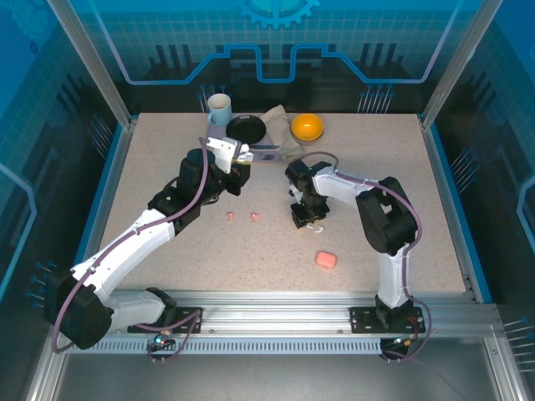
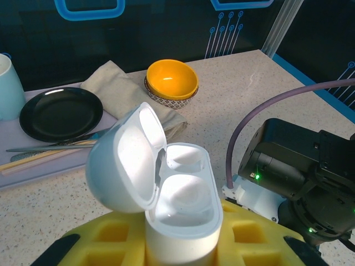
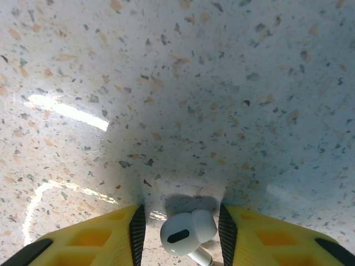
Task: Insert the wireless bluetooth earbuds into the charging case
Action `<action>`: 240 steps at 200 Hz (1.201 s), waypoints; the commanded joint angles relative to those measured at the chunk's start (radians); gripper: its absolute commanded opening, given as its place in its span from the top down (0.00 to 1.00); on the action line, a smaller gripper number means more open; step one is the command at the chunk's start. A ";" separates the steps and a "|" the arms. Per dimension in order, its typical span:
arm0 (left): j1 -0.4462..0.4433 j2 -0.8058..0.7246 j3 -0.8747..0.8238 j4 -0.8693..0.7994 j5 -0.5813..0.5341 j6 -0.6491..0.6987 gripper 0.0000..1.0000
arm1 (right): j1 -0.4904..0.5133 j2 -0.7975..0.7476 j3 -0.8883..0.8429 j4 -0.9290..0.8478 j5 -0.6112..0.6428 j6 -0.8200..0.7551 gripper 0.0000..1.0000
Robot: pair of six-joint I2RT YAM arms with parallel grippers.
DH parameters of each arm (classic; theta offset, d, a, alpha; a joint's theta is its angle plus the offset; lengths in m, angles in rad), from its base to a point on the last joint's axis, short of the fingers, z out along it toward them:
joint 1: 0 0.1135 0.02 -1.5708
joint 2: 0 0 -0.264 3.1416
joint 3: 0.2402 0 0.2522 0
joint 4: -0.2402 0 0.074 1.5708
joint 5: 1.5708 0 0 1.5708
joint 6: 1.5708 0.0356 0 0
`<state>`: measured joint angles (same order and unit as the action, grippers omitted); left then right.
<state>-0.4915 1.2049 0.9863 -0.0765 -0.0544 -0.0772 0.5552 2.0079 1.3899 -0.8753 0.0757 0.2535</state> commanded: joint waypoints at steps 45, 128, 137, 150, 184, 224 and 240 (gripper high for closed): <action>0.010 -0.001 0.014 0.025 0.020 0.004 1.00 | -0.011 0.035 0.029 -0.031 0.009 0.010 0.64; 0.010 0.003 0.017 0.025 0.022 0.002 1.00 | -0.010 -0.005 0.009 -0.025 -0.009 0.034 0.73; 0.010 0.002 0.017 0.025 0.024 0.001 1.00 | -0.008 -0.017 0.004 -0.022 -0.009 0.041 0.73; 0.009 0.002 0.017 0.027 0.024 0.001 1.00 | -0.009 -0.037 0.000 -0.016 -0.014 0.055 0.73; 0.010 0.001 0.010 0.035 0.024 0.005 1.00 | -0.010 -0.112 -0.005 0.007 -0.030 0.119 0.73; 0.009 -0.005 -0.003 0.053 0.031 0.004 1.00 | -0.022 -0.220 -0.015 0.064 -0.070 0.210 0.74; 0.009 -0.012 -0.014 0.074 0.041 0.009 1.00 | -0.032 -0.286 -0.026 0.104 -0.091 0.252 0.74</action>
<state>-0.4915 1.2053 0.9863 -0.0658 -0.0463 -0.0772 0.5507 1.8240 1.3849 -0.8303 0.0357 0.4149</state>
